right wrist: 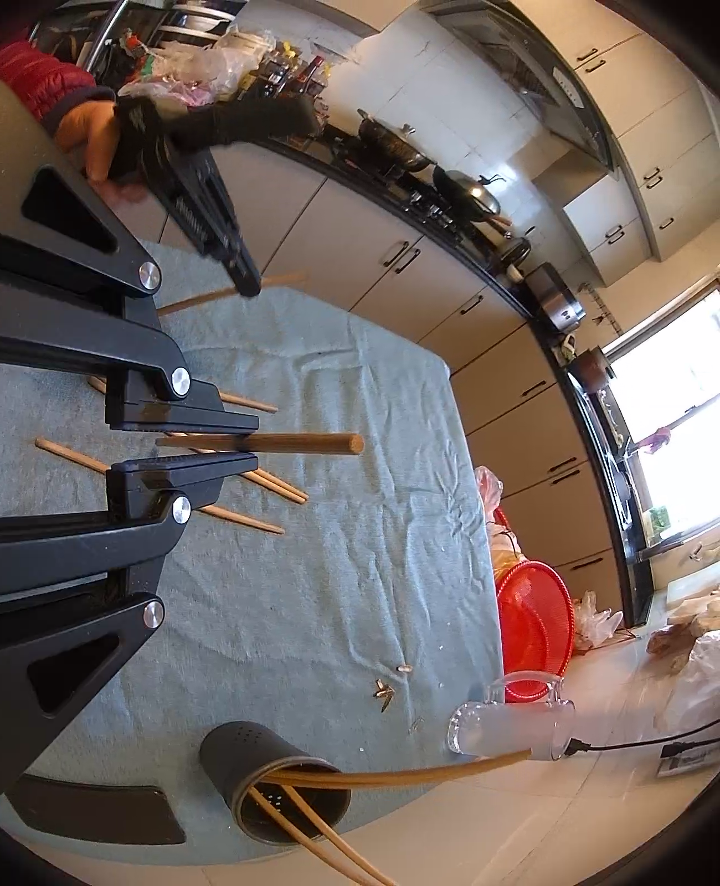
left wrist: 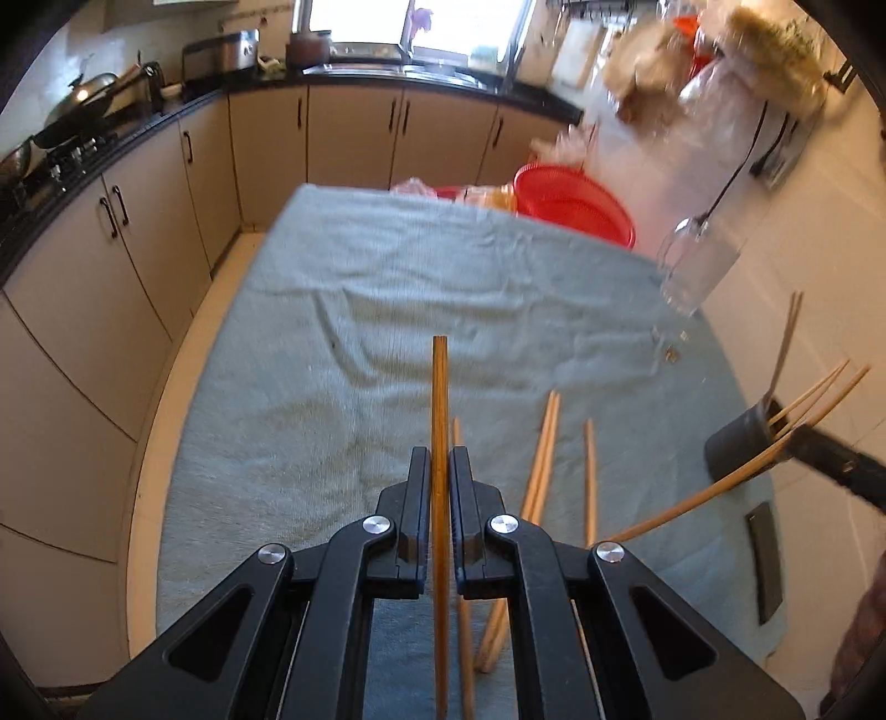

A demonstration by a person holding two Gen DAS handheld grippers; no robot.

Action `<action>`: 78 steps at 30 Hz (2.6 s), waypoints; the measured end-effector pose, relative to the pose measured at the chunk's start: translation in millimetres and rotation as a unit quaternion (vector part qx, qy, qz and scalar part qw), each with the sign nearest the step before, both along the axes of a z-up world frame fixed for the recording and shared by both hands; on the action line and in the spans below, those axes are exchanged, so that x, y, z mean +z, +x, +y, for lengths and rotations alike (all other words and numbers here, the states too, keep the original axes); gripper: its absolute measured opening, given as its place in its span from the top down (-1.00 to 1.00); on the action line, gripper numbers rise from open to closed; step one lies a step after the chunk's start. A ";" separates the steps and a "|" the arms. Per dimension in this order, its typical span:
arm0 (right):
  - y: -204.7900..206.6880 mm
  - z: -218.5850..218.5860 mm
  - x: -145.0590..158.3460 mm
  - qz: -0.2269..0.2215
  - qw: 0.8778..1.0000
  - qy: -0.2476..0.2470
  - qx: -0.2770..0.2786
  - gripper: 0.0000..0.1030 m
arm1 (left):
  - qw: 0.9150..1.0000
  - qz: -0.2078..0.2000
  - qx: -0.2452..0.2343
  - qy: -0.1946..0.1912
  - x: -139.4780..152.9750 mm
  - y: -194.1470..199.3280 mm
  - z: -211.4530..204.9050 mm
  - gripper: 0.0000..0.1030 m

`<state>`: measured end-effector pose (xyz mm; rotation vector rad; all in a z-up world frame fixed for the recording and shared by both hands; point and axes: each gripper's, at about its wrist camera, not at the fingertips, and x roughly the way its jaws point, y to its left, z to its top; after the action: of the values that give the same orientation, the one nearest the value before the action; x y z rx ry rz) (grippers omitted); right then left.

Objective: Organize utensils
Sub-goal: 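Lift held chopsticks upright and carry both tools over the black holder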

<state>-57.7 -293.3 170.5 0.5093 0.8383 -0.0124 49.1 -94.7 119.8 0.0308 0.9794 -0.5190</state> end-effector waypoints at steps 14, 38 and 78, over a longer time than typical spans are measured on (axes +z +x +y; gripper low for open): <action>-38.8 -37.0 27.1 -0.037 0.999 0.005 -0.024 0.86 | 0.998 -0.056 -0.010 -0.023 63.5 -30.6 -22.1 0.88; -141.7 -142.5 81.9 -0.109 0.980 0.002 -0.167 0.86 | 0.985 -0.103 -0.121 -0.073 140.2 -66.3 -131.4 0.88; -158.3 -218.8 66.4 -0.076 0.974 -0.014 -0.214 0.86 | 0.971 -0.074 -0.221 -0.054 125.4 -93.2 -283.8 0.88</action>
<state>-216.0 -512.1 236.9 0.6486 0.5647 -0.3775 -44.0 -378.5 245.2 0.1912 0.7960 -0.9654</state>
